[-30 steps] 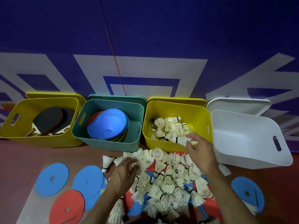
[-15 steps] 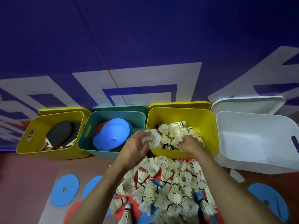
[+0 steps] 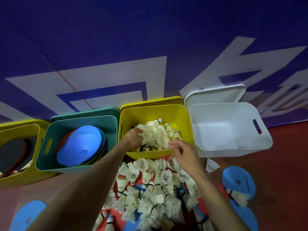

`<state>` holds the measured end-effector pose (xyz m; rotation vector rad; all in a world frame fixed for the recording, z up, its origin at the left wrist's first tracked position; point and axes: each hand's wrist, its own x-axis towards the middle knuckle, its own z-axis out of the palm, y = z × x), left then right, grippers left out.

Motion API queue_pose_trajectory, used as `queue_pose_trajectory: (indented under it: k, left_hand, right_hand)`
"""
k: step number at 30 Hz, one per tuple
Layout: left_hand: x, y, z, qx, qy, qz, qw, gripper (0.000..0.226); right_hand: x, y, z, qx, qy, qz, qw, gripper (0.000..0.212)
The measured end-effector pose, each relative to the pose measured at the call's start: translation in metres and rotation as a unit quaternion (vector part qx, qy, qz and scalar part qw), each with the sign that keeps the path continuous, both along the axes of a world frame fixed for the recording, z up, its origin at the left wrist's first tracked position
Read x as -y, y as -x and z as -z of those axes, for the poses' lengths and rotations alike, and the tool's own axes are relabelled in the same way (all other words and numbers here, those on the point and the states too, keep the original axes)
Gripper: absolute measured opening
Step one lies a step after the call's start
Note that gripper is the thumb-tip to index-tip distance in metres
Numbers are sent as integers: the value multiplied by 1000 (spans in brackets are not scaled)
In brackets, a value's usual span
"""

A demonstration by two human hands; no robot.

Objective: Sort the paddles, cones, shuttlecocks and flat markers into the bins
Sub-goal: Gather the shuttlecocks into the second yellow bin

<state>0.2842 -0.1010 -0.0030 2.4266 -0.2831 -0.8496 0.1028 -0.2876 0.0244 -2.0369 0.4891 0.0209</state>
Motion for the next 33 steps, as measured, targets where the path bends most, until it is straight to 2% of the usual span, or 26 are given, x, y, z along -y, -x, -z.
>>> queue_pose_trajectory:
  k: [3,7,11,13,17,22,27,30,33]
  left_hand:
    - [-5,5,-1,-4,23,-14,1000,41]
    - [-29,21,-27,29,98,-41,994,36]
    - [-69,63,-51,72,162,-55,983,26]
    - [-88,89,-49,64,184,-65,979,26]
    - [-115,128,-32,34,153,-82,984,26]
    - [-110,154,-23,46,149,-83,984,28]
    - [-79,154,4,87,137,30,986,26]
    - [-47,151,26,117,58,131,983,30]
    - [-20,150,49,111,-37,222,968,29]
  right_hand:
    - [-3,17,9,-14,-2,-9,1000,26]
    - [-11,33,39,-49,58,-33,997,22]
    - [-19,35,71,-156,90,-118,977,35]
    - [-26,28,82,-189,94,-141,967,39]
    - [-38,15,92,-257,99,-149,950,48]
    - [-37,21,81,-224,112,-126,960,44]
    - [-24,46,58,-167,92,-77,979,39]
    - [-14,67,47,-139,78,-34,987,36]
    - [-4,87,41,-124,54,-5,991,36]
